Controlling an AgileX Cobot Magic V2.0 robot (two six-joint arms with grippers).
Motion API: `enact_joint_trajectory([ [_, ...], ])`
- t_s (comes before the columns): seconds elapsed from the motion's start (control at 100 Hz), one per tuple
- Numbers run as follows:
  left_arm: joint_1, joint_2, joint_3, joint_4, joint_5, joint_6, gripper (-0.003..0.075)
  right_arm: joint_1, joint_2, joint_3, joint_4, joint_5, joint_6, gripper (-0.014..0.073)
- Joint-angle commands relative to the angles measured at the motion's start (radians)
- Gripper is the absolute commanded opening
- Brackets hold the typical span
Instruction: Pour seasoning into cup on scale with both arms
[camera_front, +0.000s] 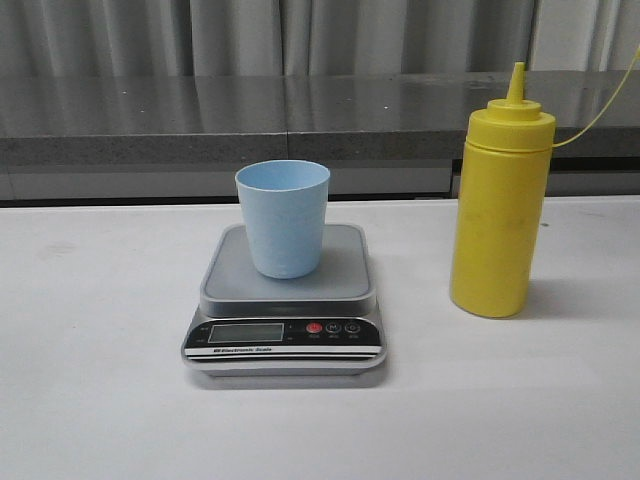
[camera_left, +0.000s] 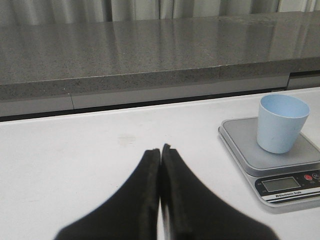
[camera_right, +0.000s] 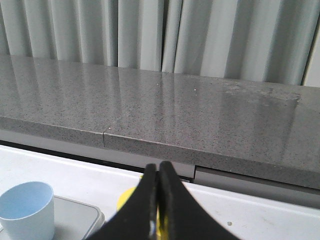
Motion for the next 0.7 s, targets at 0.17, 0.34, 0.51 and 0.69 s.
enact_joint_trajectory([
  [0.17,0.000,0.013,-0.026,-0.017,-0.075,-0.001,-0.0020,-0.001,-0.009,-0.034,-0.003,-0.015,0.000,-0.0068],
  [0.34,0.000,0.013,-0.026,-0.017,-0.075,-0.001,-0.0020,-0.031,-0.104,0.006,-0.004,0.162,0.000,-0.0068],
  [0.51,0.000,0.013,-0.026,-0.017,-0.075,-0.001,-0.0020,-0.106,-0.255,0.059,-0.001,0.267,0.001,-0.0068],
  [0.69,0.000,0.013,-0.026,-0.017,-0.075,-0.001,-0.0020,-0.197,-0.426,0.135,-0.001,0.290,0.001,-0.0068],
])
